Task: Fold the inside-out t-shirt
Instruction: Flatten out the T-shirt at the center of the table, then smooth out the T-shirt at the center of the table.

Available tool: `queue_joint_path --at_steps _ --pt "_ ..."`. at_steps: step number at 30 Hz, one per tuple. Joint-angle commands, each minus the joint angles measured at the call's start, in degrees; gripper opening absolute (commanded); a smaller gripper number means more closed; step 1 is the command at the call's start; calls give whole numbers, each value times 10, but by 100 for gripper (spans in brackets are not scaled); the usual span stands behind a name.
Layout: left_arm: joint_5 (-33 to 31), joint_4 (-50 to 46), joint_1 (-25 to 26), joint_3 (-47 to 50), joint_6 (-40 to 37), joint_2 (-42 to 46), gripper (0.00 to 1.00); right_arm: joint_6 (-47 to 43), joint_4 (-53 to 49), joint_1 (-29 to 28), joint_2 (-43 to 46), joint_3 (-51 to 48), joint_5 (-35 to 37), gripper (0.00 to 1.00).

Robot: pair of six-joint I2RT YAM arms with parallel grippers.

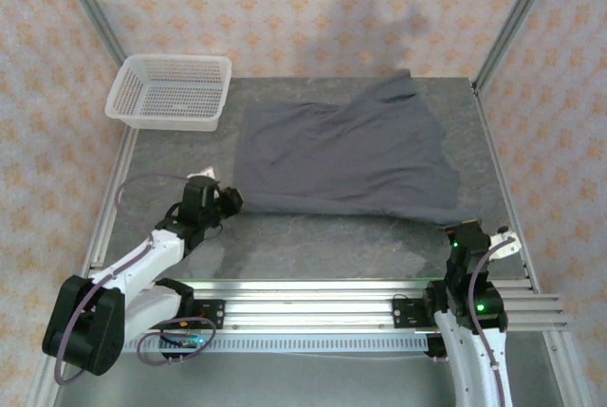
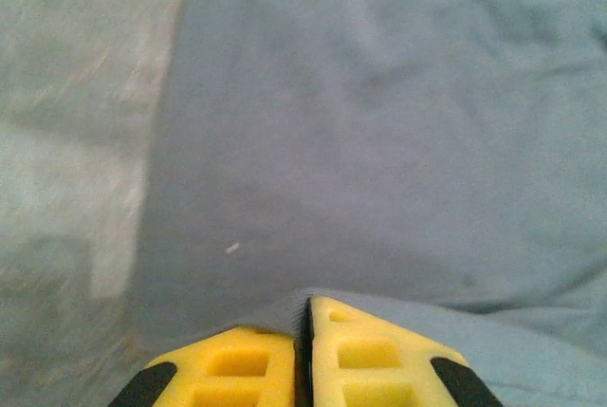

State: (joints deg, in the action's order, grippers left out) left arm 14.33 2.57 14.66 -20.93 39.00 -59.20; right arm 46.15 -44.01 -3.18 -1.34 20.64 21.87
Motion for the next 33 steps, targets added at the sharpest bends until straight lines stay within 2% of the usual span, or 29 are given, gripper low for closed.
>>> queue_joint_path --at_steps 1,2,4,6,8,11,13,14,16,18,19,20,22,23,26,29,33 --pt "-52 -38 3 41 43 59 19 145 -115 0 -15 17 123 15" --pt "-59 -42 3 55 50 87 26 177 -129 0 -18 21 144 23" --pt "-58 -50 3 67 55 149 42 164 -105 0 -16 26 155 33" --pt "-61 -72 4 56 51 219 53 97 -33 0 -15 35 138 42" --pt "-75 -81 5 33 37 283 64 24 61 0 -17 45 85 45" --pt "-110 -87 4 -28 16 282 63 -61 219 0 -42 51 -36 46" --pt "-120 -95 5 -86 -1 212 63 -107 345 0 -99 43 -135 46" --pt "-119 -95 5 -120 -11 158 62 -122 387 0 -156 52 -183 46" --pt "-107 -92 5 -187 -31 46 57 -143 398 -1 -291 105 -247 47" --pt "-99 -86 8 -249 -48 -66 49 -170 346 -1 -436 193 -282 47" --pt "-98 -91 8 -287 -53 -125 45 -187 310 -1 -525 247 -290 44" --pt "-97 -97 10 -326 -57 -183 41 -207 279 -1 -594 294 -297 37" --pt "-94 -110 14 -394 -56 -278 30 -235 220 -1 -744 396 -302 13" --pt "-96 -118 16 -428 -54 -322 25 -240 214 0 -803 432 -305 8" --pt "-128 -174 27 -542 -57 -436 2 -234 229 2 -934 509 -309 2" --pt "-160 -237 30 -659 -58 -549 0 -211 204 7 -1048 595 -301 0" --pt "-193 -266 28 -759 -50 -647 0 -168 196 27 -1140 652 -307 0"
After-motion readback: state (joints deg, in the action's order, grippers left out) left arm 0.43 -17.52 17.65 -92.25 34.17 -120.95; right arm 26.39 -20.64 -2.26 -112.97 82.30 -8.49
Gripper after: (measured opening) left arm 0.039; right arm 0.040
